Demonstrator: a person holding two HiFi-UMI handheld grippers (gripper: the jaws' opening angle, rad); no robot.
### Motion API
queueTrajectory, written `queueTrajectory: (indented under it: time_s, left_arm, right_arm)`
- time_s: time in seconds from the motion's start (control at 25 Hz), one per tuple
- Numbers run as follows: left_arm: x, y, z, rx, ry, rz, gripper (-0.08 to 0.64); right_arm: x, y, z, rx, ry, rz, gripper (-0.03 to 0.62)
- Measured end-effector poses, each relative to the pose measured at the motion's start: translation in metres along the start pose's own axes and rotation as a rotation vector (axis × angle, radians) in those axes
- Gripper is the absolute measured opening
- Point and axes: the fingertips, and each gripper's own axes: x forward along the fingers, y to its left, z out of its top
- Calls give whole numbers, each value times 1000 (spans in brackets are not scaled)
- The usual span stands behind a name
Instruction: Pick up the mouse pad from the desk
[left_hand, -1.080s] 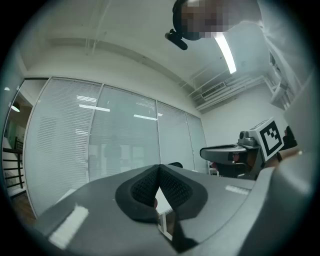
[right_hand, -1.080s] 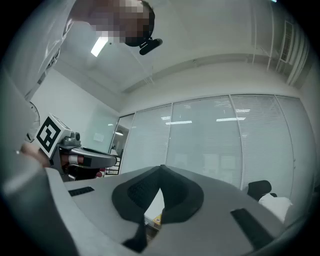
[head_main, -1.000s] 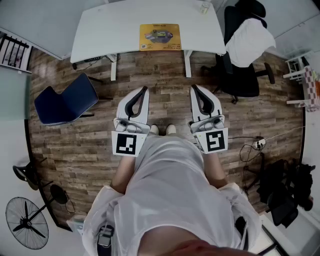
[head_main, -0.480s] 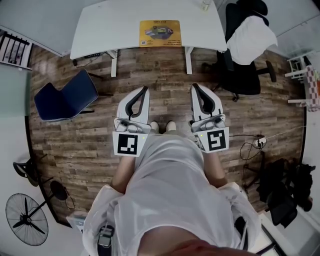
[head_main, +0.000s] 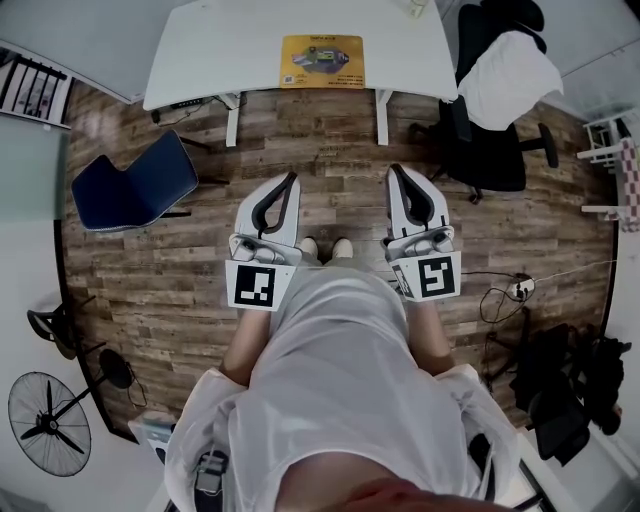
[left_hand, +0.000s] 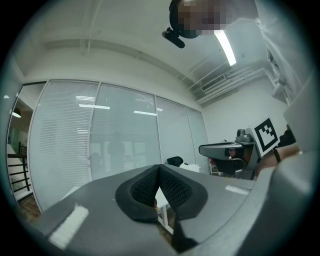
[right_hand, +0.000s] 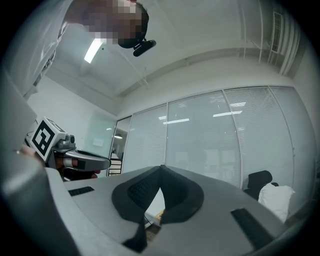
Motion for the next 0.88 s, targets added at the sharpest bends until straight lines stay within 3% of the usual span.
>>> queueTrajectory:
  time_s: [0.64, 0.88]
  left_arm:
    - [4, -15, 1, 25, 30, 74, -3]
    - [24, -12, -1, 24, 13, 60, -3]
  right_arm:
    - [-17, -31, -21, 84, 11, 47, 0]
    - [-9, -38, -25, 75, 13, 51, 0]
